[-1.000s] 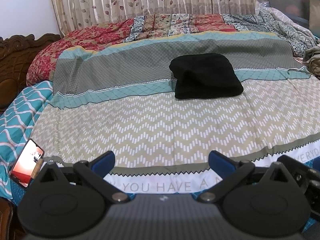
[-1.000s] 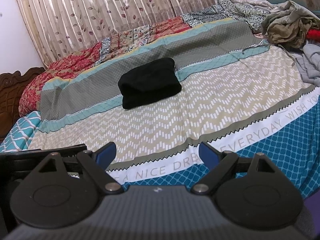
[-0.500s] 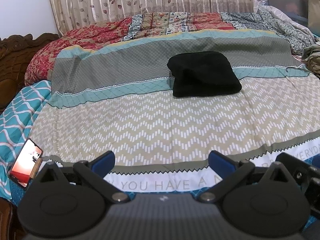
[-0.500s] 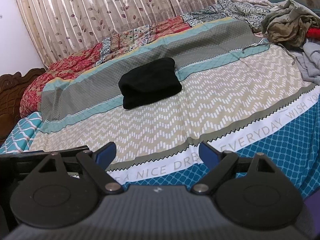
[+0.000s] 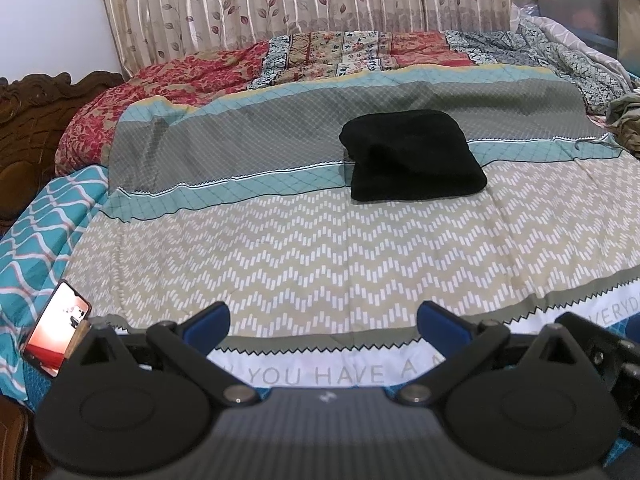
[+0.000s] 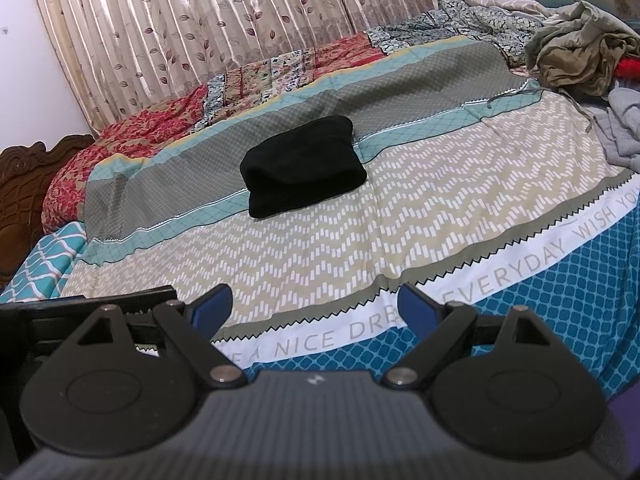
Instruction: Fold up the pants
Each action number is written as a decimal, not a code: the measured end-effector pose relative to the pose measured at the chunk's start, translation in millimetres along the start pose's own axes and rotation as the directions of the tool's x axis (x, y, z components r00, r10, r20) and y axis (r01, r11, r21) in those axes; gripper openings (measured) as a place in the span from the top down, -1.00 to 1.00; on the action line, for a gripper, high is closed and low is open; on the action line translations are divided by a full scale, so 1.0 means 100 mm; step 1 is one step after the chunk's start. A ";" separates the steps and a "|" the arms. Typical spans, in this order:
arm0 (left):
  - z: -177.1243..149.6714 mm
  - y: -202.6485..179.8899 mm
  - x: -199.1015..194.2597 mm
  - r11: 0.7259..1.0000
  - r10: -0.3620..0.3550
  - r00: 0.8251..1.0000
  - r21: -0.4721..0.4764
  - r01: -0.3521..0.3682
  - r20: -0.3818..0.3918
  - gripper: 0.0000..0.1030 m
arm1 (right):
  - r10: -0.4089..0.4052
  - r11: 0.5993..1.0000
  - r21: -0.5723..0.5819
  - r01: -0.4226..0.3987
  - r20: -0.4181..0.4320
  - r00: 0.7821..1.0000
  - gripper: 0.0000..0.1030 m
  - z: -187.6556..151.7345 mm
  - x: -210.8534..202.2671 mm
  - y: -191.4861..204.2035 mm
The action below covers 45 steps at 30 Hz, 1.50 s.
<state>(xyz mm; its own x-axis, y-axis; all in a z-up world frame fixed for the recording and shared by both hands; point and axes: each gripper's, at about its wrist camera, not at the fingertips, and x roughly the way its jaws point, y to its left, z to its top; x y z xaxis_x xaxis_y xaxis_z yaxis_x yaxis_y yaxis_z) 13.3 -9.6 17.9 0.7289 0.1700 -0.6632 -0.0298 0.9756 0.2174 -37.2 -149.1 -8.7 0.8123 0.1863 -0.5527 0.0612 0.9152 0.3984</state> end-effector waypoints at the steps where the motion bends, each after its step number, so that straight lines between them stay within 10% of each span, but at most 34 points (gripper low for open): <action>1: 0.00 0.00 0.00 1.000 0.000 1.000 0.000 0.000 -0.002 -1.00 | 0.000 1.000 -0.002 0.000 0.000 1.000 -0.77 0.00 0.00 0.00; 45: 0.01 -0.02 0.05 1.000 0.001 0.999 0.003 -0.001 -0.040 -1.00 | 0.008 1.000 -0.025 -0.007 0.032 0.999 -0.77 0.02 -0.03 0.01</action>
<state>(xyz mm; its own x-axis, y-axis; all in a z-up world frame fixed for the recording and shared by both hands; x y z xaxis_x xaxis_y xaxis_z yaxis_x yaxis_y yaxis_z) 18.1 -10.9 14.9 0.7011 0.1767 -0.6909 -0.0285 0.9750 0.2204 -38.5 -149.6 -4.7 0.8309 0.1817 -0.5259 0.0414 0.9224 0.3841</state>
